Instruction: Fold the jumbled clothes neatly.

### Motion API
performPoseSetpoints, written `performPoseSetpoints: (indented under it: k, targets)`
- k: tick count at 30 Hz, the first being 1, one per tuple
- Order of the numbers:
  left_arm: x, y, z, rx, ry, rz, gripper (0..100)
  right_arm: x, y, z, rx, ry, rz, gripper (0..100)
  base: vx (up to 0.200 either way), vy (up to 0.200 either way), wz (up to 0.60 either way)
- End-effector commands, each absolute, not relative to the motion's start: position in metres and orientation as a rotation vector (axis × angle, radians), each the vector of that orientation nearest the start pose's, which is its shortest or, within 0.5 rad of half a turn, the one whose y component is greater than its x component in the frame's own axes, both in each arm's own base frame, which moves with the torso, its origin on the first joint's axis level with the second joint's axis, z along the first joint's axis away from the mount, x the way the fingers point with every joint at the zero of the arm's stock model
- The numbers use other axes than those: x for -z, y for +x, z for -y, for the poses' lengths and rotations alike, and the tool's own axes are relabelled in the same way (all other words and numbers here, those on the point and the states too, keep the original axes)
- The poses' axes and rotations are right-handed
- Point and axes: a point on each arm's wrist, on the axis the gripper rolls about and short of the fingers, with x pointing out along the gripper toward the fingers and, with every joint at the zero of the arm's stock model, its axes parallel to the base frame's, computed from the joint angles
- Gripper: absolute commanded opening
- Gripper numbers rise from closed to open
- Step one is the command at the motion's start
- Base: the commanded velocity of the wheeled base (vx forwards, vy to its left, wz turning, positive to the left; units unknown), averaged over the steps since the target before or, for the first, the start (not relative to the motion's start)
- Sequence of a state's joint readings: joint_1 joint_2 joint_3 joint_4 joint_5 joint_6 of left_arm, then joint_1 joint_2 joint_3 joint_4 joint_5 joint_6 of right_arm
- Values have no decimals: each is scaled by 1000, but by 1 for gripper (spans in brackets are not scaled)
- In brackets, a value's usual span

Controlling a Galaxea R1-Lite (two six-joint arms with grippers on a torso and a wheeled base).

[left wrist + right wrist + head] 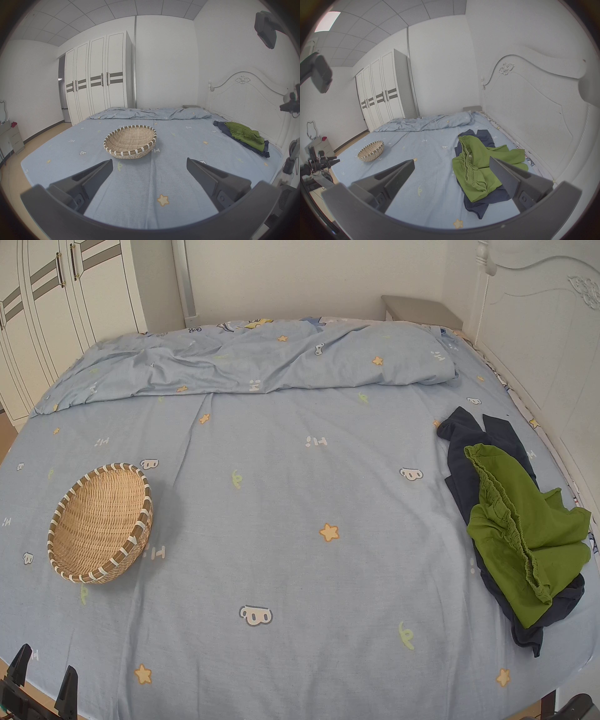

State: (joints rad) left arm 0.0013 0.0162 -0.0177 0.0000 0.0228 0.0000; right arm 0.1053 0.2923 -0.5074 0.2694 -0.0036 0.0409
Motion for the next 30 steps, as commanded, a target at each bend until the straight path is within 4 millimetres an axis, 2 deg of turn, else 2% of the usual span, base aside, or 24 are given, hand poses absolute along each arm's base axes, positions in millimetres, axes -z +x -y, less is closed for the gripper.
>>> performPoseSetpoints:
  k: [1,5,8,10,13,21,30]
  targets:
    - [-76,-22,0,-25,0,-11,100,-262,115,-13,-86,-42,-453,100,0,0,0]
    - [-76,-22,0,-25,0,-11,100,-267,178,-6,-16,-38,-599,100,0,0,0]
    - [-76,-22,0,-25,0,-11,100,-249,239,-7,-5,-38,-733,100,0,0,0]
    - [-76,-22,0,-25,0,-11,100,-239,265,-7,-2,-36,-770,100,0,0,0]
    - [-76,-22,0,-25,0,-11,100,-230,279,-12,-9,-40,-792,100,0,0,0]
    - [-76,-22,0,-25,0,-11,100,-208,336,-12,54,-70,-830,100,0,0,0]
    - [-76,-22,0,-25,0,-11,100,-190,362,-9,60,-59,-864,100,0,0,0]
